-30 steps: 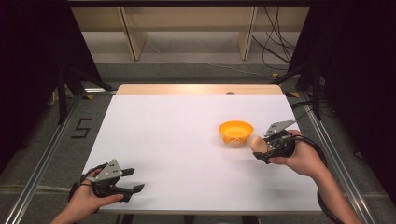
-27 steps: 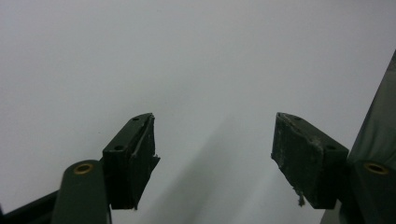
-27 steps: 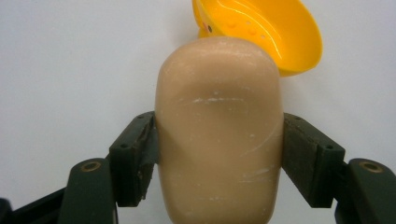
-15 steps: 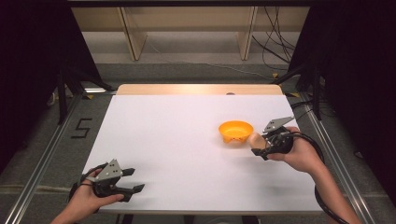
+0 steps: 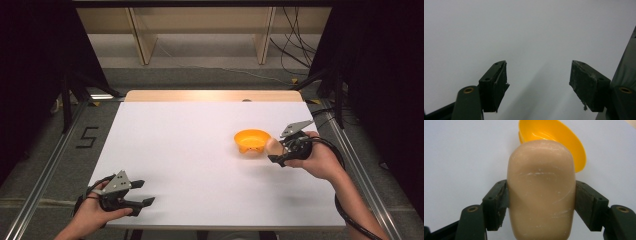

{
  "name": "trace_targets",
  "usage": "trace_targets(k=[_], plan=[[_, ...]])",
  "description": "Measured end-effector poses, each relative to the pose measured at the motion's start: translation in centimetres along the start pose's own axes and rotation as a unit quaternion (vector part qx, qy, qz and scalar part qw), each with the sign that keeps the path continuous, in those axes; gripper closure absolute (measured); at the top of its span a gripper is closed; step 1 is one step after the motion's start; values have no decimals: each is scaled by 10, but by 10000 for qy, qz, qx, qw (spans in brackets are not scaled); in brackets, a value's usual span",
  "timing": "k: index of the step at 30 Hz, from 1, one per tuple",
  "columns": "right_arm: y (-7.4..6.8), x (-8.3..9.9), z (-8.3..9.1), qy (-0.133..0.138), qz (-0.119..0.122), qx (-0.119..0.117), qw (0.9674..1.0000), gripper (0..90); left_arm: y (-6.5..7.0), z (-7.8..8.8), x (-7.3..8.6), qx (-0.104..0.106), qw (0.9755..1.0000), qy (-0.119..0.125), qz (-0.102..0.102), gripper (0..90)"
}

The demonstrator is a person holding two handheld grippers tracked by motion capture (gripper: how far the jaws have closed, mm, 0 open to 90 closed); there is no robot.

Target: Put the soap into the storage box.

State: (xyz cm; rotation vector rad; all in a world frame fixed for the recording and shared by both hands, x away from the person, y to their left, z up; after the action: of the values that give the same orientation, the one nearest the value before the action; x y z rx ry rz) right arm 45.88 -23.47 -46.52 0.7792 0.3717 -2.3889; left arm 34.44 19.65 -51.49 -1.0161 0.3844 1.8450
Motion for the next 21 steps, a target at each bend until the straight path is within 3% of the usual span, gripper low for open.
trace_targets(k=[2,3,4,6,7,10,11,13,14,15,17,18,20,21], plan=[[-1,-1,-1,-34,17,-72,10000,333,0,0,0,1,10000,-2,0,299],[-2,-1,0,-80,-112,-37,9999,333,0,0,0,2,10000,-2,-2,300],[1,-2,-1,2,96,-40,9999,334,0,0,0,5,10000,-3,0,299],[1,-2,-1,-92,5,-31,10000,334,-1,0,1,-4,10000,-40,-47,299],[1,-3,-1,-74,102,-62,9999,333,0,0,1,-6,10000,-41,-47,299],[1,-5,-3,-88,-90,3,9999,333,0,0,1,-5,10000,-42,-41,299],[2,-6,-2,-53,52,-56,10000,333,0,0,1,-5,10000,-42,-43,299],[3,-7,-3,-39,6,15,10000,333,0,0,1,-3,10000,-45,-45,299],[3,-8,-3,-31,94,-70,9999,334,0,0,1,-5,10000,-41,-43,299],[1,-8,-3,-83,-86,-22,9999,333,0,0,1,-3,10000,-44,-44,299],[2,-9,-3,-142,21,-91,9999,333,-2,0,2,-11,9998,-113,-160,299],[2,-8,-3,-174,-105,-16,9998,333,-2,0,2,-11,9998,-109,-162,299],[4,-9,-4,-157,23,-9,9999,333,-2,1,2,-4,9998,-108,-150,299],[3,-10,-4,-174,-64,-21,9998,333,-2,1,2,-4,9998,-108,-151,299]])
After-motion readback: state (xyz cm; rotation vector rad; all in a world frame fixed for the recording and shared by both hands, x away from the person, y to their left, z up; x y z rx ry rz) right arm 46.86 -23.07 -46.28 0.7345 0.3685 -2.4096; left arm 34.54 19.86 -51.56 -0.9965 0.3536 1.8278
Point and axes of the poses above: each handheld gripper's, and its own axes: z roughly backward along the jaws, x roughly out of its underside, y roughly to its right, the point moved 8 cm from there along -z, roughly forward along the jaws, and after that the axes turned 14 degrees about -z, right-handed, at the moved point
